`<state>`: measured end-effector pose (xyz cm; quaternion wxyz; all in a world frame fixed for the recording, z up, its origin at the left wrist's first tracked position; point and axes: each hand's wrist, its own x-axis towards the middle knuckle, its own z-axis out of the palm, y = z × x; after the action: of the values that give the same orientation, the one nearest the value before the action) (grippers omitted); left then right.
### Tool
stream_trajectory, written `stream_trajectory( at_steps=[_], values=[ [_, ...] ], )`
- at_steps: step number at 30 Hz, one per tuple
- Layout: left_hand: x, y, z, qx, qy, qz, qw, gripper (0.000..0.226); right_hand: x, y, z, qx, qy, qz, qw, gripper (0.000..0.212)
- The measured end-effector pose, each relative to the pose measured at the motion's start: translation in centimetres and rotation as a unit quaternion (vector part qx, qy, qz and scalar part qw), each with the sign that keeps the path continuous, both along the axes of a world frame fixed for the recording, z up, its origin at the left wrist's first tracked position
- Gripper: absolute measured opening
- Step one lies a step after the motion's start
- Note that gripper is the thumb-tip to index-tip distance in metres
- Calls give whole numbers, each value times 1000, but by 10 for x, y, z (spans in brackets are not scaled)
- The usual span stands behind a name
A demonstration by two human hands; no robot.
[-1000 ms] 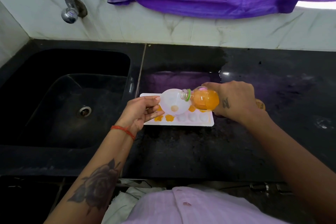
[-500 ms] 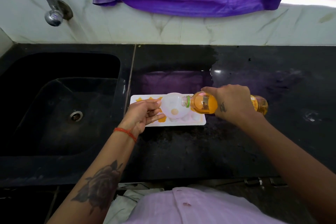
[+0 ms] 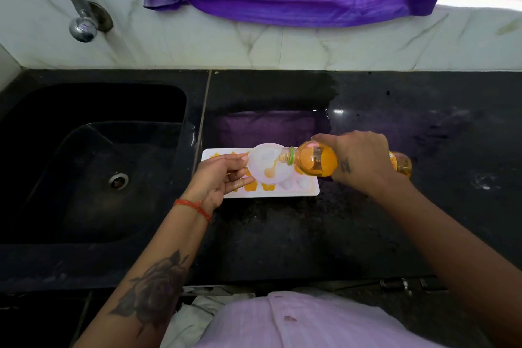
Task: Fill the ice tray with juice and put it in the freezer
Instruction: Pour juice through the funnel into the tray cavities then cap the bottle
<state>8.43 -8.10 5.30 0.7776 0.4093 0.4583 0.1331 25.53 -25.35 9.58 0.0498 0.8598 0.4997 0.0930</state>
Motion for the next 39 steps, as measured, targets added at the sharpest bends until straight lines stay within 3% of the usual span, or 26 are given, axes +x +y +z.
stream_trajectory(
  at_steps=[7, 29, 39],
  values=[
    [6, -1, 3, 18, -13, -16, 1000, 7, 2, -6, 8, 26, 40, -14, 999, 42],
    [32, -14, -6, 12, 5, -47, 999, 7, 15, -32, 1, -13, -5, -36, 999, 60],
    [31, -13, -8, 5, 5, -42, 999, 7, 14, -29, 1, -13, -14, -31, 999, 59]
  ],
)
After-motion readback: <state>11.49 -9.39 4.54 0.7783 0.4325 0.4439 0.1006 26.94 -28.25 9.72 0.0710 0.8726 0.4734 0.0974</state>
